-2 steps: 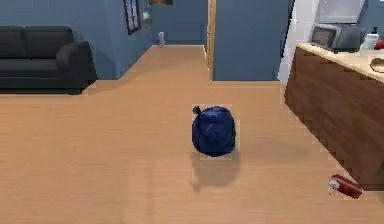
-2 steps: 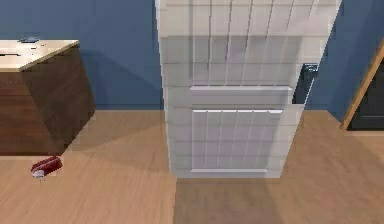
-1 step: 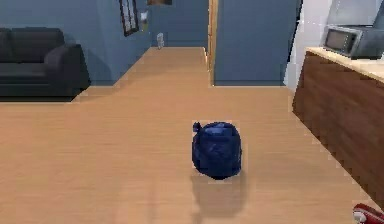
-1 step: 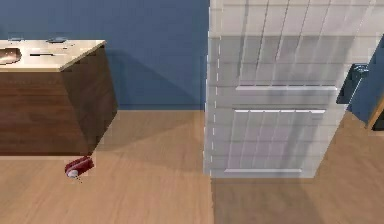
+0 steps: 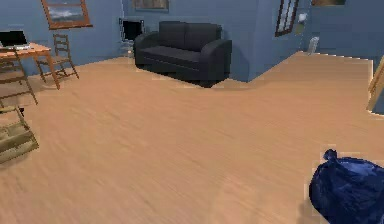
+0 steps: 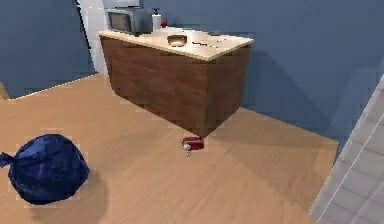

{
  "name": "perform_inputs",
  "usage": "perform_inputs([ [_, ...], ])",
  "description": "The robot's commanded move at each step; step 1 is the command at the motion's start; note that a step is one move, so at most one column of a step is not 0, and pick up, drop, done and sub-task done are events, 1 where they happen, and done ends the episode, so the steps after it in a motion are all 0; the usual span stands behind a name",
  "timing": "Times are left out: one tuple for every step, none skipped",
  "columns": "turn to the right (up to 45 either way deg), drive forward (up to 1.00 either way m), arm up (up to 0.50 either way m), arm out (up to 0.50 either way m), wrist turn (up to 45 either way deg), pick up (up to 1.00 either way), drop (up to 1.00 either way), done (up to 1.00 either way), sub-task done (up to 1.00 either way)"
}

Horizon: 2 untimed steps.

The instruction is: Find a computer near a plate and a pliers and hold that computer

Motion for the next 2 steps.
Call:
perform_inputs([
  [0.0,0.4,0.0,0.0,0.0,0.0,0.0,0.0,0.0],
  [-36.0,0.0,0.0,0.0,0.0,0.0,0.0,0.0,0.0],
])
